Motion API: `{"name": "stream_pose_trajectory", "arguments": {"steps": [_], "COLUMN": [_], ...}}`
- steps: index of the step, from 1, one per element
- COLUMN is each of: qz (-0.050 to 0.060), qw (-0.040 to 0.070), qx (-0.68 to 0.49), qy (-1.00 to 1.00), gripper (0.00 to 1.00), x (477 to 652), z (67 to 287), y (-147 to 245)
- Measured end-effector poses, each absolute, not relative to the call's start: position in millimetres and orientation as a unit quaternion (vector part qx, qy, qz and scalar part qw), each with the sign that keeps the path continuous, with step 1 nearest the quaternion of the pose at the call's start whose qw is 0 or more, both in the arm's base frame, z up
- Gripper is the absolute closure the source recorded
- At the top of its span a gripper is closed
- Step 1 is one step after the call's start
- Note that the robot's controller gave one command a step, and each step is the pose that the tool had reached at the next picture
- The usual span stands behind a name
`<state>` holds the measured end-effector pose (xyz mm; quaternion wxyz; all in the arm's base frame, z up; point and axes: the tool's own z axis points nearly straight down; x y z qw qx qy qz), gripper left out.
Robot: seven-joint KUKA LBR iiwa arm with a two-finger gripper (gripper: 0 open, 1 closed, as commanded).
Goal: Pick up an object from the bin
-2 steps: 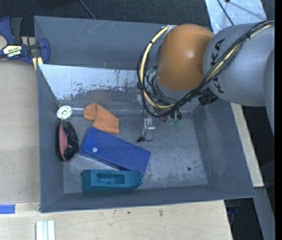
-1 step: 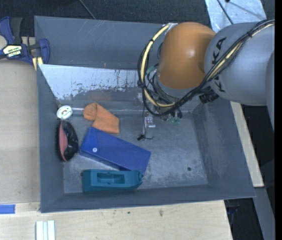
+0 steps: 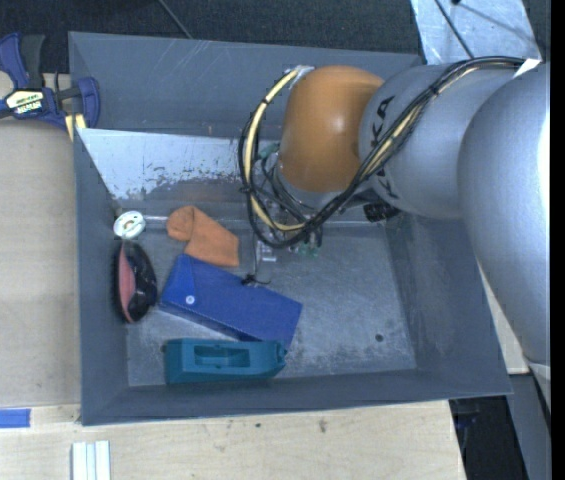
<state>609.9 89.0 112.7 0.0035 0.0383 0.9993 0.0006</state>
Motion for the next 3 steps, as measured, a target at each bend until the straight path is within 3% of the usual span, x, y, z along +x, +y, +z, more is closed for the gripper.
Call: {"name": "stream_pose_trajectory", "arguments": {"steps": [1,2,3], "qz": [0.0,0.0,0.0], "qw": [-0.001,0.002,0.0], "qx": [0.04,-0.011,0.05], "qy": [0.999,1.0,0.999], "gripper": [0.0,0.0,1.0], "x": [612.8,609.3,620.3], "z": [127.5,128.6,93.0], "y": [146.7,154.2,148.9]}}
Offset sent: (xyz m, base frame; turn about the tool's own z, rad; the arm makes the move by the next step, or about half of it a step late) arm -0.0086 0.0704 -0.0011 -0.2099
